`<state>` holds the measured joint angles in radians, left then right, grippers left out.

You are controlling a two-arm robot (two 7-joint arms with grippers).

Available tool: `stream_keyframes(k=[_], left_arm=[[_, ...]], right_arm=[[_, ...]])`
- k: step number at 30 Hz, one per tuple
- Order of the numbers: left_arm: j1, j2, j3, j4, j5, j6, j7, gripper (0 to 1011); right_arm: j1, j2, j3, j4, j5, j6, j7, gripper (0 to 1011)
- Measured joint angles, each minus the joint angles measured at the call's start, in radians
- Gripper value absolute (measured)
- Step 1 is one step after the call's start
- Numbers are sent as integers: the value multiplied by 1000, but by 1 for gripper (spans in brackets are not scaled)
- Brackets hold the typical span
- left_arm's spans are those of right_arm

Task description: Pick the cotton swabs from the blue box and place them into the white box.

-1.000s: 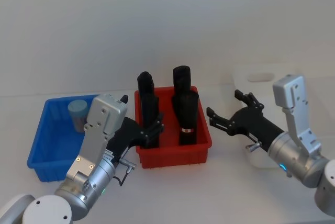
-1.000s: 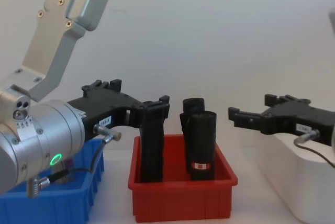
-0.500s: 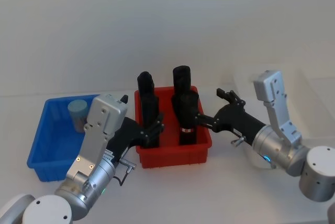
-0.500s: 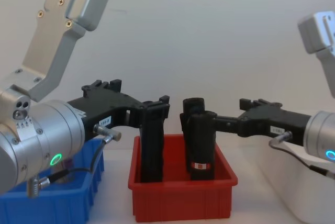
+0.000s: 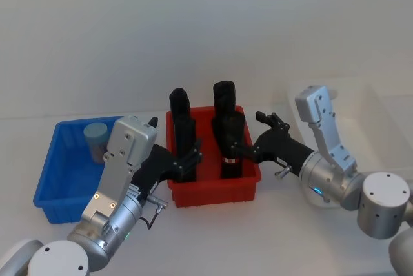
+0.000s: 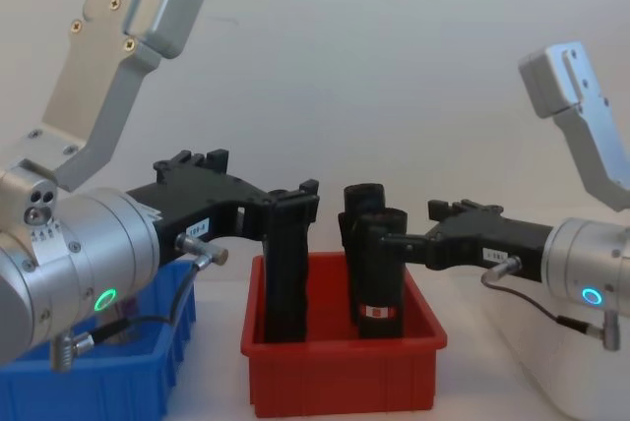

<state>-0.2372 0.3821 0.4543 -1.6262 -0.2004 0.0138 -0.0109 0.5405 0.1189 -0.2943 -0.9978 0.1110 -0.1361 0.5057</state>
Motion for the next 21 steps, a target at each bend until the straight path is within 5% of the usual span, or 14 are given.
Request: stream_keyframes(k=[21], left_arm=[[0,0,0,0,0,0,0,1004]], right_arm=[[96,-37,-13,184,-13,-55,27,1001]])
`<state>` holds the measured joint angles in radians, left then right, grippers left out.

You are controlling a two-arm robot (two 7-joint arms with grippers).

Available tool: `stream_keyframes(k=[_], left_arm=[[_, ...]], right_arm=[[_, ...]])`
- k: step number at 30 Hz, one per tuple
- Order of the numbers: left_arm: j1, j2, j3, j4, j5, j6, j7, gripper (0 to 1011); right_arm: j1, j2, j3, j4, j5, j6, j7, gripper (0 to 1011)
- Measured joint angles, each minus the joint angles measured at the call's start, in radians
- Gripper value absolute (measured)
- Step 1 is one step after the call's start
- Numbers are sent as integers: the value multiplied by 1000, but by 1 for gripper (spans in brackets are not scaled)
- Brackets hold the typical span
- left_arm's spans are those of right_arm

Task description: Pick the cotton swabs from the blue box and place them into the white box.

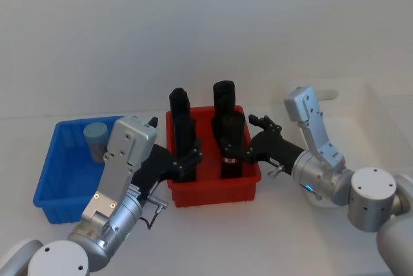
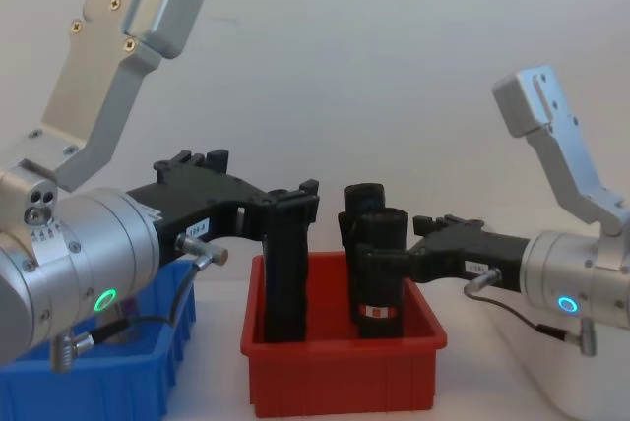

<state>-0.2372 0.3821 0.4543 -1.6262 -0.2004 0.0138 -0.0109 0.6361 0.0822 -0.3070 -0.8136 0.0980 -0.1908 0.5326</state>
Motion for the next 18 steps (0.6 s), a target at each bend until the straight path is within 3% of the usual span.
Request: stream_keyframes(k=[13,18], left_arm=[[0,0,0,0,0,0,0,1004],[0,0,0,0,0,0,0,1004]], right_arm=[[78,-32,-10,142,4,-56,19,1002],[108,-43,-12,197,7,-78,28,884]])
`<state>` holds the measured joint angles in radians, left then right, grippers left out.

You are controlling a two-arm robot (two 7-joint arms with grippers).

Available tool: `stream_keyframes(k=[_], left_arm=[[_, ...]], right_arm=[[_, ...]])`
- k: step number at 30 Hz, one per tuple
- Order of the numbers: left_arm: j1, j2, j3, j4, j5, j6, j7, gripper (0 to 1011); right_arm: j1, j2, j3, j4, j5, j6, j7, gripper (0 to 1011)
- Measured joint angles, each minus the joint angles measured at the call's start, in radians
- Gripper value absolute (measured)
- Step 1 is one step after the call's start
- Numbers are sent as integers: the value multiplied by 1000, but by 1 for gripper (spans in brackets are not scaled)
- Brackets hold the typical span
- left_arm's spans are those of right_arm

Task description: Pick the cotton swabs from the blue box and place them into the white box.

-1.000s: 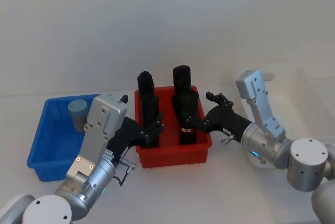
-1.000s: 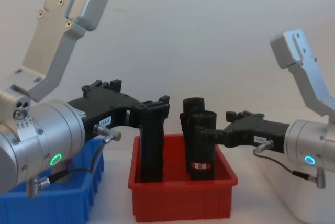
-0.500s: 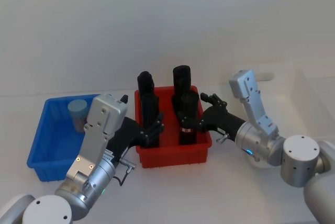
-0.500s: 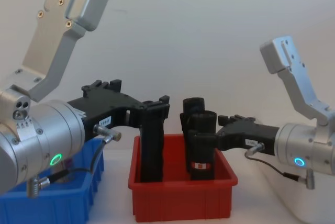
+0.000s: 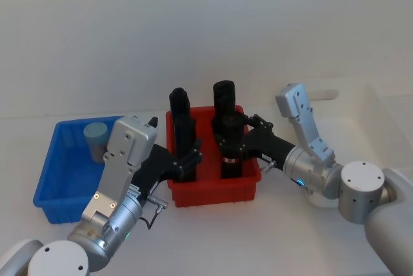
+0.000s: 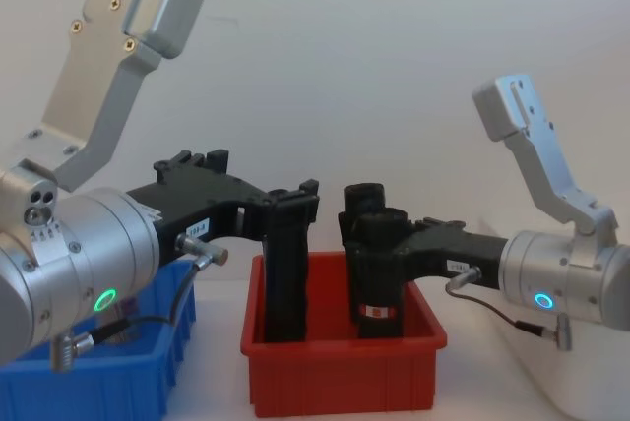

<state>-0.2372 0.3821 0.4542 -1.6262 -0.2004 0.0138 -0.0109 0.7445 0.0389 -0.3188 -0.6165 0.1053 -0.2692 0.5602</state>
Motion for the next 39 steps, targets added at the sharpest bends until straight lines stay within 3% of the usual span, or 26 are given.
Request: stream_keyframes(k=[2,10,18,25,33,38,39], left_arm=[[0,0,0,0,0,0,0,1004],[0,0,0,0,0,0,0,1004],[0,0,0,0,0,0,0,1004],[0,0,0,0,0,0,0,1004],[0,0,0,0,0,0,0,1004],[0,0,0,0,0,0,0,1004],[0,0,0,0,0,0,0,1004]], right_arm=[[8,-3,0,15,2,-6,3,862],[44,-17,-1,79,9,-35,17,598],[48,-19,-1,72,18,-43,21,548],[4,-3,2,-38,35,-21,3,545],[-73,26,10,-227,52,25,-52,545],[-139,54,19,-388,57,68,-120,545],[-139,54,19,-388,57,68,-120,544]])
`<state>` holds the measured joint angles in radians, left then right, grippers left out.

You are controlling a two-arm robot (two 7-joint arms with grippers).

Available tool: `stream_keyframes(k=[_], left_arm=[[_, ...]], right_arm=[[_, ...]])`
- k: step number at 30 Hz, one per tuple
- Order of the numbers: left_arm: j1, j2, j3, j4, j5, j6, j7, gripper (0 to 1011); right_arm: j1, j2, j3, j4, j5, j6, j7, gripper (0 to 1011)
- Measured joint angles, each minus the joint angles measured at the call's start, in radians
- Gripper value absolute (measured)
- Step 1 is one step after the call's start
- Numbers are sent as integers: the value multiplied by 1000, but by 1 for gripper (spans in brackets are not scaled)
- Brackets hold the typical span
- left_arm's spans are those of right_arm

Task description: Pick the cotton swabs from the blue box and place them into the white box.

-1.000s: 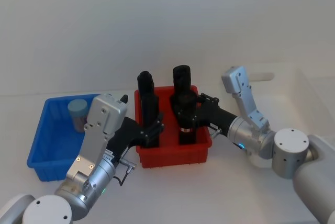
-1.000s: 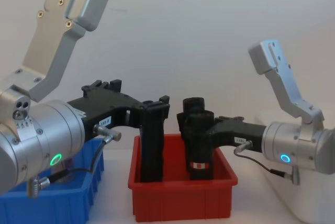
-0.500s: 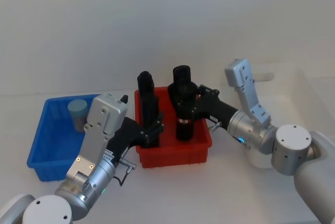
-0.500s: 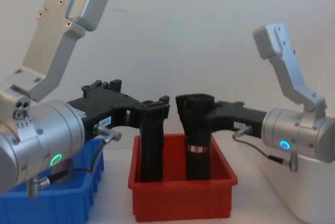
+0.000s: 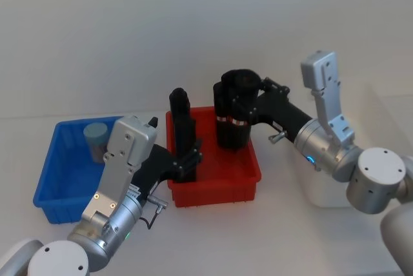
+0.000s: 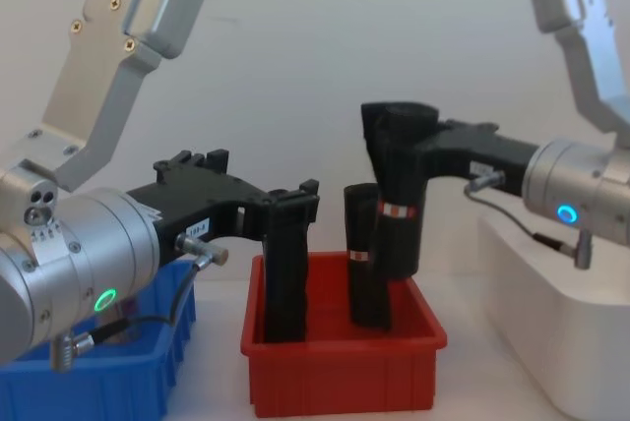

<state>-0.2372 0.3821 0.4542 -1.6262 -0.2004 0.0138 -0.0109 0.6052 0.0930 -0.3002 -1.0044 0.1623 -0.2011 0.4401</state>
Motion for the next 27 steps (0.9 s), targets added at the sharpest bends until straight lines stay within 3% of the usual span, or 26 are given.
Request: stream_keyframes(k=[3,15,27], left_arm=[[0,0,0,0,0,0,0,1004],[0,0,0,0,0,0,0,1004],[0,0,0,0,0,0,0,1004]], right_arm=[[-39,18,7,-93,0,27,-48,545],[-144,84,40,-322,-25,112,-188,545],[-211,137,74,-429,-40,171,-281,544]])
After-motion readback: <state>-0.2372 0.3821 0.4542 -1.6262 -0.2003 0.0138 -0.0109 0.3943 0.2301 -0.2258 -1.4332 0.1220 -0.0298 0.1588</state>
